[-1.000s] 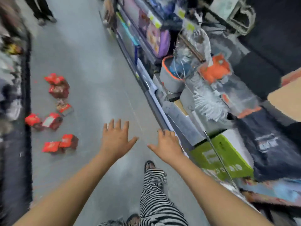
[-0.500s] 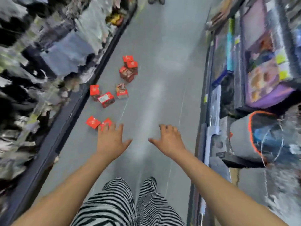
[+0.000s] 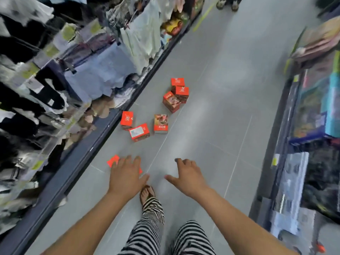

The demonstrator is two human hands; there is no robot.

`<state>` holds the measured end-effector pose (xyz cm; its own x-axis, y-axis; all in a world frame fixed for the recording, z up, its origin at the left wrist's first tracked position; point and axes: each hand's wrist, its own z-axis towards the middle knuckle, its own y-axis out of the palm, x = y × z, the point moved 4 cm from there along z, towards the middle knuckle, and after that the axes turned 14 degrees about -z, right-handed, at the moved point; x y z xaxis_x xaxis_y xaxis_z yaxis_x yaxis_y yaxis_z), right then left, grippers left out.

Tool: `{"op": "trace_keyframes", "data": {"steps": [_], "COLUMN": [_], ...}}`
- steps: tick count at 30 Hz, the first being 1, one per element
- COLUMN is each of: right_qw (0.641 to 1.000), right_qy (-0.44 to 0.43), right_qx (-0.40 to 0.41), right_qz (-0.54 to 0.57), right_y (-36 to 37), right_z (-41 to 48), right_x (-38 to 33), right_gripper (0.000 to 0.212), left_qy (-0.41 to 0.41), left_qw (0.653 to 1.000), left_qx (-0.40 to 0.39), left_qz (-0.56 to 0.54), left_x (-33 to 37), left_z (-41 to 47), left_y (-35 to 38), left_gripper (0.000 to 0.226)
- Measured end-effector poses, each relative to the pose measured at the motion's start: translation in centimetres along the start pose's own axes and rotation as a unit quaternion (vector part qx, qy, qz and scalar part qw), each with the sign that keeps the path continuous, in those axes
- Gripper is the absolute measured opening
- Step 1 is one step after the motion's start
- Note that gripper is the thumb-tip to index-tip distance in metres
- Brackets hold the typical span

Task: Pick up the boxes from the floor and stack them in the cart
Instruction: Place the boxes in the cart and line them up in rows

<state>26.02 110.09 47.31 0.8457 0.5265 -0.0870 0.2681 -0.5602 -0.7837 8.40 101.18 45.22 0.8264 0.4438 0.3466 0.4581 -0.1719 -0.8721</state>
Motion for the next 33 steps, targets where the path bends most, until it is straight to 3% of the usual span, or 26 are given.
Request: {"op": "trace_keyframes", "data": {"steps": [7, 12, 16, 19, 22, 27, 33], "right_qw": [1.0, 1.0, 0.994, 0.979, 0.973, 0.966, 0.967], "right_qy": [0.006, 0.018, 0.079, 0.142, 0.172, 0.189, 0.167], "right_qx": [0.006, -0.014, 0.012, 0.049, 0.095, 0.139, 0.165], "right_qz": [-0.004, 0.005, 0.076, 0.135, 0.122, 0.108, 0.102], "right_y": [0.9, 8.3, 14.9, 19.5, 22.5, 24.7, 25.9], "right_z": [16.8, 31.2, 42.3, 50.9, 58.1, 64.8, 65.6], "right_x": [1.6, 3.4, 4.2, 4.6, 4.6, 3.3, 3.3], "right_gripper": [0.072, 0.075, 0.081, 0.094, 0.116, 0.138, 0.129], "left_qy": [-0.021, -0.025, -0.026, -0.004, 0.034, 0.064, 0.052], "left_qw": [1.0, 0.999, 0.997, 0.995, 0.991, 0.99, 0.988], "left_qx": [-0.001, 0.039, 0.076, 0.097, 0.128, 0.128, 0.147], "left_qz": [0.004, 0.008, 0.009, -0.013, -0.01, 0.011, 0.021], "left_x": [-5.4, -11.6, -17.7, -21.5, -24.1, -26.1, -25.9], "left_z": [14.2, 23.4, 30.3, 36.0, 40.1, 43.6, 44.6], "left_y": [5.6, 15.9, 24.4, 30.3, 33.8, 36.2, 36.9], "left_gripper": [0.067, 0.071, 0.079, 0.087, 0.098, 0.109, 0.106]}}
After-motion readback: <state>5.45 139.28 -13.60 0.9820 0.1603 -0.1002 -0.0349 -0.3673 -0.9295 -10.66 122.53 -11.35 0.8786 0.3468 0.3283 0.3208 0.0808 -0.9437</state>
